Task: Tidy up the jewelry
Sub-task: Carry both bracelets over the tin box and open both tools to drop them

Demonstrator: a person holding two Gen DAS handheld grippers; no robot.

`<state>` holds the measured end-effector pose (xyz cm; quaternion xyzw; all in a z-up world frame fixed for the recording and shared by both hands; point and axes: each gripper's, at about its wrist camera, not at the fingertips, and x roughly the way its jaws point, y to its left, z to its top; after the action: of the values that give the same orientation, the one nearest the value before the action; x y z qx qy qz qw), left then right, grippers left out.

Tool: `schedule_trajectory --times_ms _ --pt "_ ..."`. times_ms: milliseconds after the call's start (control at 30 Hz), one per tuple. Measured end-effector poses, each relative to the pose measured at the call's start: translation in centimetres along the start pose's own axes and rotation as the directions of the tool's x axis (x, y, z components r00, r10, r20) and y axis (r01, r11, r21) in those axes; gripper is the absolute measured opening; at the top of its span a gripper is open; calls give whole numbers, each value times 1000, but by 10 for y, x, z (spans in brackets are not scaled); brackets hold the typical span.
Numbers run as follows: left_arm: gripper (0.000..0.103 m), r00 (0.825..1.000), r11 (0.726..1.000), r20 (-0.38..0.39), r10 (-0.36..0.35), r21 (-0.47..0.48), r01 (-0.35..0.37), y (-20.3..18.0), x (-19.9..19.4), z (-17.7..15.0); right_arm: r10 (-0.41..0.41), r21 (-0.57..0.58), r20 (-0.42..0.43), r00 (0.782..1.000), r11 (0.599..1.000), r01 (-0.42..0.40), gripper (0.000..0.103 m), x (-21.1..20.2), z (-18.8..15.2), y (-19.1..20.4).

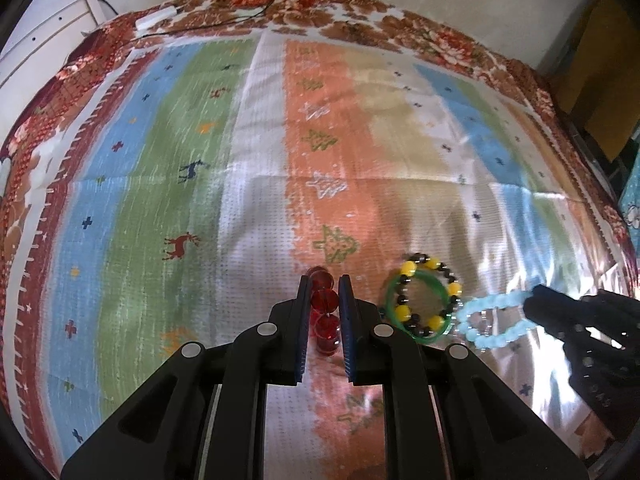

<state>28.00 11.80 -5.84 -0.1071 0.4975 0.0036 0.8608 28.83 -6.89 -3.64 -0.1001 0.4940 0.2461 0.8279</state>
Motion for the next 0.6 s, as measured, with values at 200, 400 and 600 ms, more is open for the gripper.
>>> schedule_trajectory --times_ms 200,400,600 --pt "13 1000 1000 26 -12 10 11 -9 -15 -4 13 -10 18 1000 1000 -13 12 -9 0 7" --pt "13 998 999 59 -30 13 29 -16 -33 -9 30 -8 45 999 1000 -29 12 -21 0 11" --pt "13 993 999 109 -41 31 38 -28 -59 -18 37 -19 73 997 999 -36 12 -34 -4 17"
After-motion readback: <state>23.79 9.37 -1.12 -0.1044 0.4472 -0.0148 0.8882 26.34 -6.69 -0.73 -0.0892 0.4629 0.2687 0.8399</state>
